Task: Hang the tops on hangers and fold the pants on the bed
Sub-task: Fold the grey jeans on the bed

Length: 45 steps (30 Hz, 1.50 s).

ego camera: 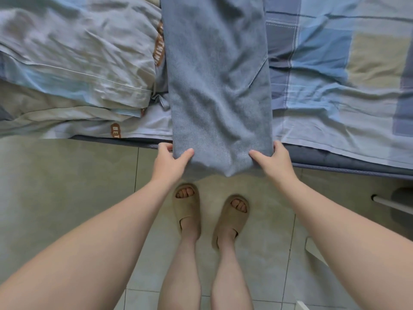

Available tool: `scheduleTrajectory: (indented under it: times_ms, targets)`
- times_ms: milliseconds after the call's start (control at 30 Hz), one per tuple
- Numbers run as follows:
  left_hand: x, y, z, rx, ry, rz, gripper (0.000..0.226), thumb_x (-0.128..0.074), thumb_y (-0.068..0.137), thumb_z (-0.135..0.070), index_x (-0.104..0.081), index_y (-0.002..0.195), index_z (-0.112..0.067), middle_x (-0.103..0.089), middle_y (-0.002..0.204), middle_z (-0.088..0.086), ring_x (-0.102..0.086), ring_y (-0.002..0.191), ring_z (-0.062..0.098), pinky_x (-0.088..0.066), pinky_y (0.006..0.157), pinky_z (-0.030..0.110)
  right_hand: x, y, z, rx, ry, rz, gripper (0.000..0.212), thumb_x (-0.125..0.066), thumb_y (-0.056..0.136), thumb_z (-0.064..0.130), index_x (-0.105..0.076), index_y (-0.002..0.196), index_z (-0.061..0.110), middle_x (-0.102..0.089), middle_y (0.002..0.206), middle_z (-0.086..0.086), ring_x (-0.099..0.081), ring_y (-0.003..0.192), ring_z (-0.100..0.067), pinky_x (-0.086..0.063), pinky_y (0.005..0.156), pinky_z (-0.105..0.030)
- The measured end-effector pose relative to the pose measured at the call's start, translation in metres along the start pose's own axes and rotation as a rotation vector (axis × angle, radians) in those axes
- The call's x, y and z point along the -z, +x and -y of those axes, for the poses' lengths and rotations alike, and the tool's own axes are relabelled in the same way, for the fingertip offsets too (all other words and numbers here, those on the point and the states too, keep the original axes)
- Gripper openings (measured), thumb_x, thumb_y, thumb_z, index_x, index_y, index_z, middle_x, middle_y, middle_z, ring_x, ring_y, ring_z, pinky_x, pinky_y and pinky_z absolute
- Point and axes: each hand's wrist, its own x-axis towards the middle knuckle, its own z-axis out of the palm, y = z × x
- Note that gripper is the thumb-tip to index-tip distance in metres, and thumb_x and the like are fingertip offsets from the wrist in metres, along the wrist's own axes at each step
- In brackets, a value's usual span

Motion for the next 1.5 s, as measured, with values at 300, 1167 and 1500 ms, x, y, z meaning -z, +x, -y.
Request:
scheduleTrajectory:
  times_ms: [300,1167,1500]
  targets:
    - [0.044,-0.081,-0.003,0.081,-0.092,0.268,0.015,-0.066,0.094,-0.016,-0.068,0.108,-0.019,-0.071,0.101,-0.006,-0.066,0.089,0.007,-0.050,0.068,0.016,0.020,-0.094,0.004,-0.202,0.140,0.168,0.016,-0.067,0.095,0.019,-0.068,0.111,0.015,-0.071,0.099,0.004,-0.064,0.082,-0.004,-0.050,0.063,-0.019]
    - [0.171,-0.382,0.000,0.267,-0.325,0.090,0.014,-0.060,0.089,-0.023,-0.060,0.092,-0.009,-0.060,0.090,0.014,-0.057,0.079,0.031,-0.045,0.054,0.028,0.125,-0.419,0.071,-0.276,0.436,0.068,0.013,-0.065,0.096,0.020,-0.061,0.101,0.009,-0.064,0.085,-0.010,-0.058,0.070,-0.024,-0.044,0.056,-0.029]
    - [0.157,-0.501,0.092,0.350,-0.103,0.089,0.011,-0.057,0.091,-0.018,-0.054,0.090,-0.007,-0.049,0.071,0.009,-0.043,0.046,0.020,-0.028,0.038,0.016,0.129,-0.518,-0.051,-0.360,0.312,0.191,0.013,-0.065,0.096,0.018,-0.060,0.101,0.007,-0.062,0.083,-0.010,-0.058,0.071,-0.024,-0.049,0.058,-0.031]
